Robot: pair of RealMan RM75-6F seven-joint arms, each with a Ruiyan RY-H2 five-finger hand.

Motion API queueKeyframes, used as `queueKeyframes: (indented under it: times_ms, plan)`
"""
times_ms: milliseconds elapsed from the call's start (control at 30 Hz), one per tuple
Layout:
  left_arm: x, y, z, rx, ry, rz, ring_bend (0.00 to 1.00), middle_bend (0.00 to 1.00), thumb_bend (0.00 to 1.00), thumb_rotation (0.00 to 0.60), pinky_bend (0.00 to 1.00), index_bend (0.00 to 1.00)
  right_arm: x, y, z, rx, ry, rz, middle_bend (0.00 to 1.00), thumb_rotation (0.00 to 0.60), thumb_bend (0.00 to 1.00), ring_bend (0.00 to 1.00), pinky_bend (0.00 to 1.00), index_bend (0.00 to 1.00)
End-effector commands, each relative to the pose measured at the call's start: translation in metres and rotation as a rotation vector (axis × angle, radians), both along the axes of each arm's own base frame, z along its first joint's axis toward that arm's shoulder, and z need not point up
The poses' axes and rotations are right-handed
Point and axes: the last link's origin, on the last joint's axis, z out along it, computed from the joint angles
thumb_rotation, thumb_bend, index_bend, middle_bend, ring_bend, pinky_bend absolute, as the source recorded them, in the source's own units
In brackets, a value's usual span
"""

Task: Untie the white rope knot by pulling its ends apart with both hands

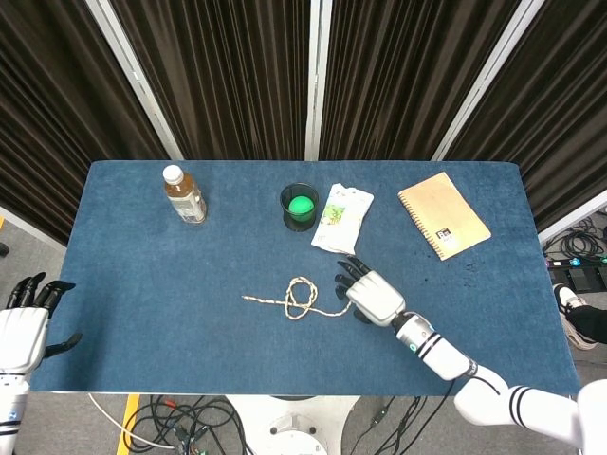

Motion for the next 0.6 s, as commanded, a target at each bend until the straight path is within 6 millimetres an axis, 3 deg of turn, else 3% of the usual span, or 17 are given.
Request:
queueKeyframes:
  times_ms: [33, 600]
  plan:
    - [0.0, 0.0, 0.0, 0.001, -0.002, 0.0, 0.09, 0.23, 0.09, 0.6, 0.11, 0.24, -0.001, 0.003, -0.008, 0.009, -0.011, 0.006, 0.25, 0.6, 0.2, 0.0, 0.0, 0.45]
    - [-0.006, -0.004, -0.001, 0.002, -0.013, 0.015, 0.09, 0.23, 0.09, 0.6, 0.11, 0.24, -0.005, 0.005, -0.029, 0.004, -0.017, 0.007, 0.25, 0.6, 0.32, 0.0, 0.0, 0.51]
